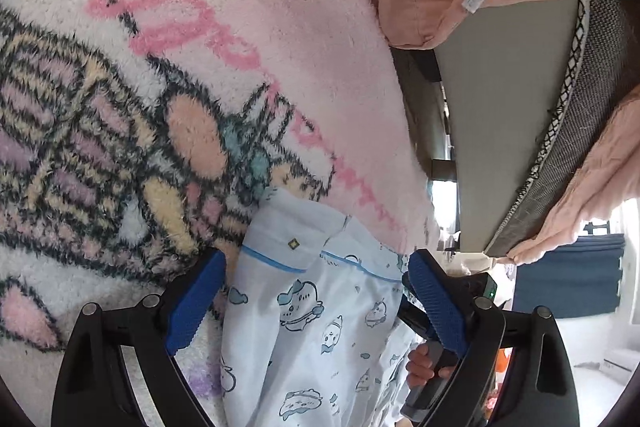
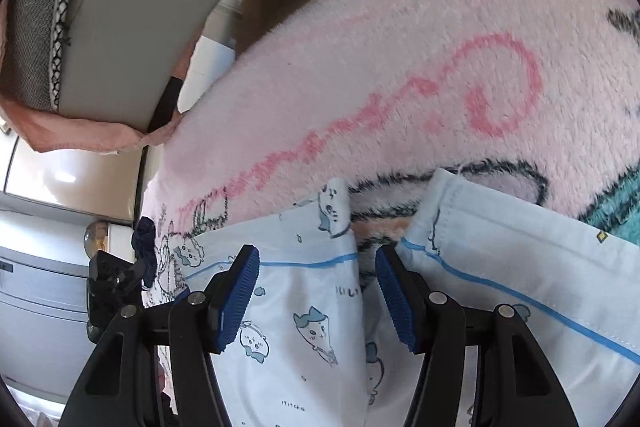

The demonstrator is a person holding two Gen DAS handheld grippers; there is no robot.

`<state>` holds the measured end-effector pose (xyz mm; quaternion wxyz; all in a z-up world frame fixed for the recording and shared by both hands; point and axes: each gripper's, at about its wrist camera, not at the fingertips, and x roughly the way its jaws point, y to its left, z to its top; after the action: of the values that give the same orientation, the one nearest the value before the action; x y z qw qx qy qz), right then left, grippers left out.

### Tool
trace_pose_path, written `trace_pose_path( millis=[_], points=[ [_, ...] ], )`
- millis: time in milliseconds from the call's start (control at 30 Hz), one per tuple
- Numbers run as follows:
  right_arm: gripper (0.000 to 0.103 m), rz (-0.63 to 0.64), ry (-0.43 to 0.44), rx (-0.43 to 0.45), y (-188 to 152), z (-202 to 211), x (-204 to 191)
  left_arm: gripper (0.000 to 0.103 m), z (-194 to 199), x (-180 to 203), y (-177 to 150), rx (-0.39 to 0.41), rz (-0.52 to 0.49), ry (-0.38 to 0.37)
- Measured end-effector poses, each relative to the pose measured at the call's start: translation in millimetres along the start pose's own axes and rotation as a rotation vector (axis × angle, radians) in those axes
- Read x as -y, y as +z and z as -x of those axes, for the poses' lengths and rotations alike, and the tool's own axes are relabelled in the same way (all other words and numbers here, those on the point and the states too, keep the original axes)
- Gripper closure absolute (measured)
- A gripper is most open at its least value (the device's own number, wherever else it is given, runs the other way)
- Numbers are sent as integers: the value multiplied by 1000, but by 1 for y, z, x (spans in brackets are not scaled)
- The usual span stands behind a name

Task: Fold clothes
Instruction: 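Open both grippers and regrasp the shirt's blue-piped edges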

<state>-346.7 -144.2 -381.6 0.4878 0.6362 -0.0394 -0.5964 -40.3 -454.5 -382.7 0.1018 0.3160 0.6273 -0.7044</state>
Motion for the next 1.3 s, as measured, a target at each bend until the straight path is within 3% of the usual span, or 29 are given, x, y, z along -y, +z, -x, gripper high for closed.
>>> trace_pose_path(
  millis=[100, 167, 233, 267, 333, 400, 767, 1300],
  points=[
    [43, -15, -10, -3, 1, -1, 0, 24, -3, 7, -1, -2, -21, 32],
    [44, -29, -17, 0, 1, -1, 0, 56, -9, 11, -3, -14, -42, 78],
    [50, -55, -22, 8, 1, -1, 2, 76, -13, 14, -6, -10, -54, 130],
    [54, -67, -34, 8, 1, -1, 4, 78, -14, 14, -7, -3, -58, 148],
    [84, -77, -68, 2, 1, -2, 7, 81, -19, 13, -9, -3, -57, 144],
    [95, -73, -91, -9, 1, -3, 9, 82, -20, 14, -8, -5, -58, 147],
    [99, 32, -67, 17, 3, 0, -10, 91, -19, 37, 1, 20, -152, 110],
    [99, 33, -78, 67, 8, 5, -11, 93, 7, 24, 20, 81, -115, 123]
  ],
)
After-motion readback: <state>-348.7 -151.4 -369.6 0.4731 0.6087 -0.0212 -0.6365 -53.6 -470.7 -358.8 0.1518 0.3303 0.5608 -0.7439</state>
